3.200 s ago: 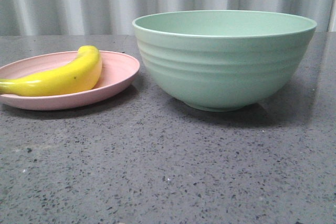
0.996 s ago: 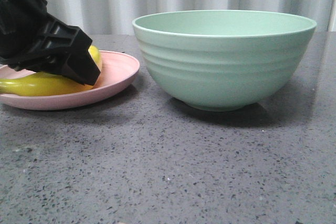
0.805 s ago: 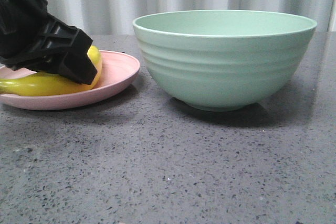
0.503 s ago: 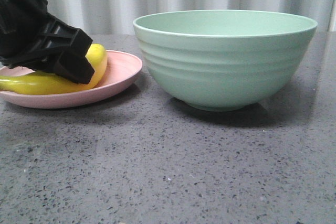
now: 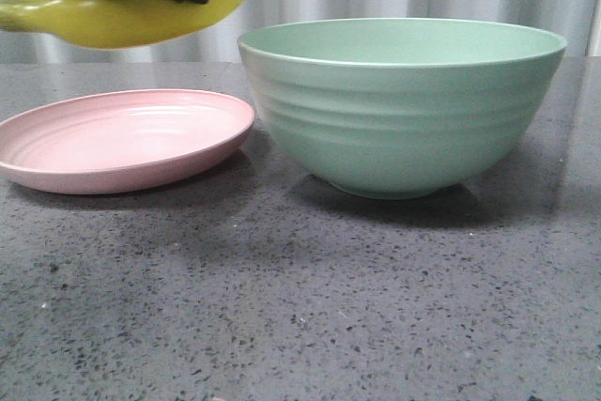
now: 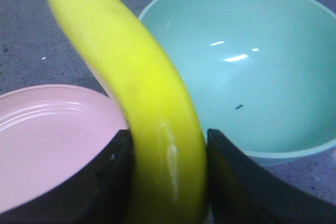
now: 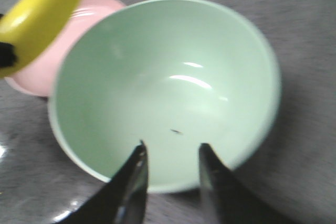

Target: Transfer banana from pink plate to green bowl

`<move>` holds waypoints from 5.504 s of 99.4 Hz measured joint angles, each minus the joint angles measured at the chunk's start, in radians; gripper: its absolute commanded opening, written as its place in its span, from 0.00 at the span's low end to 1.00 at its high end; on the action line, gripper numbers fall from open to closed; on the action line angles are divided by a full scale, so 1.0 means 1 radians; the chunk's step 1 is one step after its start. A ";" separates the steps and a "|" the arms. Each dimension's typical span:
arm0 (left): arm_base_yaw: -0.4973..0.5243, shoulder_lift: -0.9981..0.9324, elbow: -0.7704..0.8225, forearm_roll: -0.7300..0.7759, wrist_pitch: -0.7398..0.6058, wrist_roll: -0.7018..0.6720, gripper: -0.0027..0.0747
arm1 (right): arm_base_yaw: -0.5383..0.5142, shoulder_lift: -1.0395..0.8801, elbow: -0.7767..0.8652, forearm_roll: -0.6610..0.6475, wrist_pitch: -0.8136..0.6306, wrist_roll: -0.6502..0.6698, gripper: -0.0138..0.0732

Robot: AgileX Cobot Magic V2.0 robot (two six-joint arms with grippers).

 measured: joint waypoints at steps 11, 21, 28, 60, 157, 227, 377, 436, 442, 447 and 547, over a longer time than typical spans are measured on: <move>-0.059 0.000 0.000 -0.009 0.004 0.000 0.26 | 0.060 0.118 -0.076 0.069 0.000 0.000 0.66; -0.103 0.000 0.000 -0.014 0.007 0.000 0.26 | 0.073 0.211 -0.139 0.180 0.000 -0.002 0.70; -0.126 0.000 0.000 -0.016 0.005 0.000 0.26 | 0.073 0.270 -0.179 0.258 0.000 -0.002 0.70; -0.154 0.000 0.000 -0.018 -0.008 0.000 0.26 | 0.073 0.453 -0.284 0.485 -0.012 -0.002 0.70; -0.154 0.000 -0.041 0.010 -0.062 0.000 0.48 | -0.038 0.499 -0.360 0.529 -0.007 -0.059 0.08; -0.154 0.000 -0.046 0.012 -0.070 0.002 0.48 | -0.090 0.566 -0.374 0.307 -0.048 -0.103 0.67; -0.154 -0.473 0.313 0.012 -0.321 0.003 0.01 | -0.090 -0.078 0.132 0.067 -0.303 -0.151 0.09; -0.154 -0.987 0.705 0.012 -0.399 0.003 0.01 | -0.090 -0.573 0.546 0.067 -0.392 -0.151 0.09; -0.154 -0.991 0.709 0.012 -0.399 0.003 0.01 | -0.090 -0.578 0.556 0.067 -0.388 -0.151 0.09; -0.154 -0.991 0.712 0.012 -0.399 0.003 0.01 | -0.090 -0.580 0.561 0.067 -0.384 -0.151 0.09; 0.339 -0.997 0.876 0.120 -0.557 0.003 0.01 | -0.090 -0.580 0.563 0.067 -0.377 -0.151 0.09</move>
